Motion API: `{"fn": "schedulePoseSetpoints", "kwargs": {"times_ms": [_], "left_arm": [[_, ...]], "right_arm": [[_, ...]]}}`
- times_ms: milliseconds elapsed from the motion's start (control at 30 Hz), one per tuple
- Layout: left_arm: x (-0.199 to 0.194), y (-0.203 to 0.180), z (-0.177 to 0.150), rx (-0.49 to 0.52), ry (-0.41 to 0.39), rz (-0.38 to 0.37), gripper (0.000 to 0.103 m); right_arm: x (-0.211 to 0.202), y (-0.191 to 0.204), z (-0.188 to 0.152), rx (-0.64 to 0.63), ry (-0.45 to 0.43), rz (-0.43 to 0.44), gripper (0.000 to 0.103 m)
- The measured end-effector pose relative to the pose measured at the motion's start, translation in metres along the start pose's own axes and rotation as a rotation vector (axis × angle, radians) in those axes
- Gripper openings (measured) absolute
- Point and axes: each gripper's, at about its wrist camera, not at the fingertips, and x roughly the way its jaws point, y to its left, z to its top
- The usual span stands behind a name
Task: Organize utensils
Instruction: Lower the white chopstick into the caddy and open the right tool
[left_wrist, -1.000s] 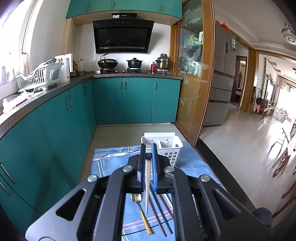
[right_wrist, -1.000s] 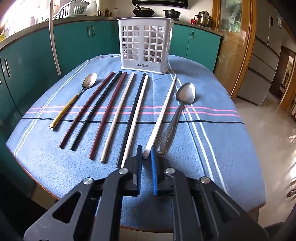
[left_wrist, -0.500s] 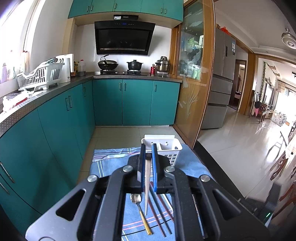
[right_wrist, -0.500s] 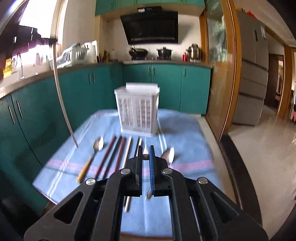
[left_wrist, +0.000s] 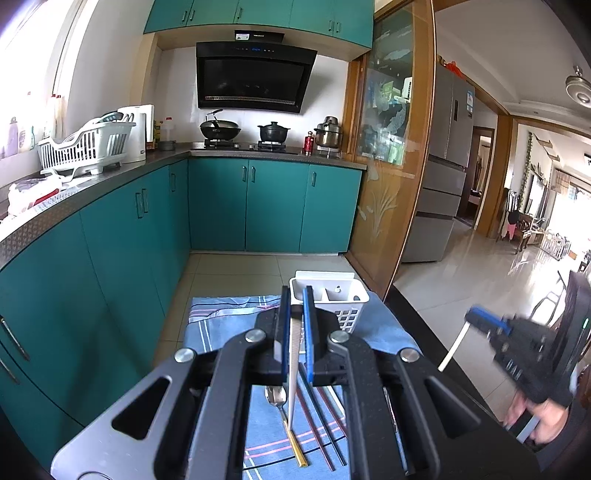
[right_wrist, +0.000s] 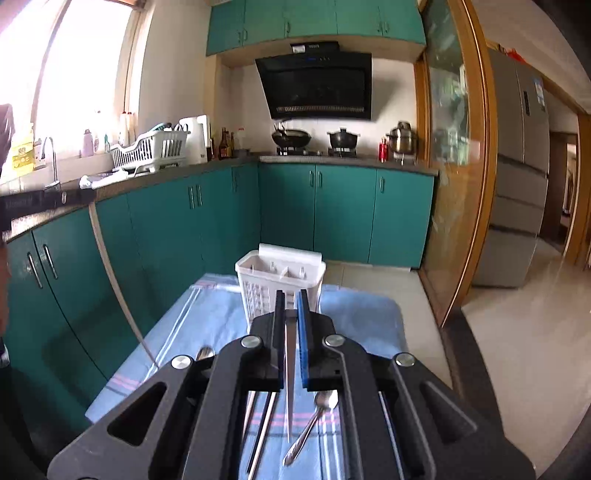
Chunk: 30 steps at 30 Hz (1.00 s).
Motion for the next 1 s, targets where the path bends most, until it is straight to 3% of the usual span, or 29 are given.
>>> {"fn": "schedulePoseSetpoints", "kwargs": {"times_ms": [333,600,800,1000], "left_arm": [[0.000,0.001,-0.001,-0.018,0.004,0.000,0.006],[0.004,0.001,0.000,-0.026,0.011,0.007,0.006],[0.003,0.004,-0.001,-0.040,0.008,0.012,0.006],[0.004,0.005,-0.003,-0.047,0.013,0.022,0.006]], "right_arm": [[-0.006,0.010,0.105,-0.052,-0.145,-0.016,0.006],[0.046,0.012,0.171,-0.042,-0.220,-0.061,0.006],[0.109,0.005,0.186,-0.018,-0.212,-0.103,0.006],[0.171,-0.015,0.150,0.060,-0.138,-0.121,0.006]]}}
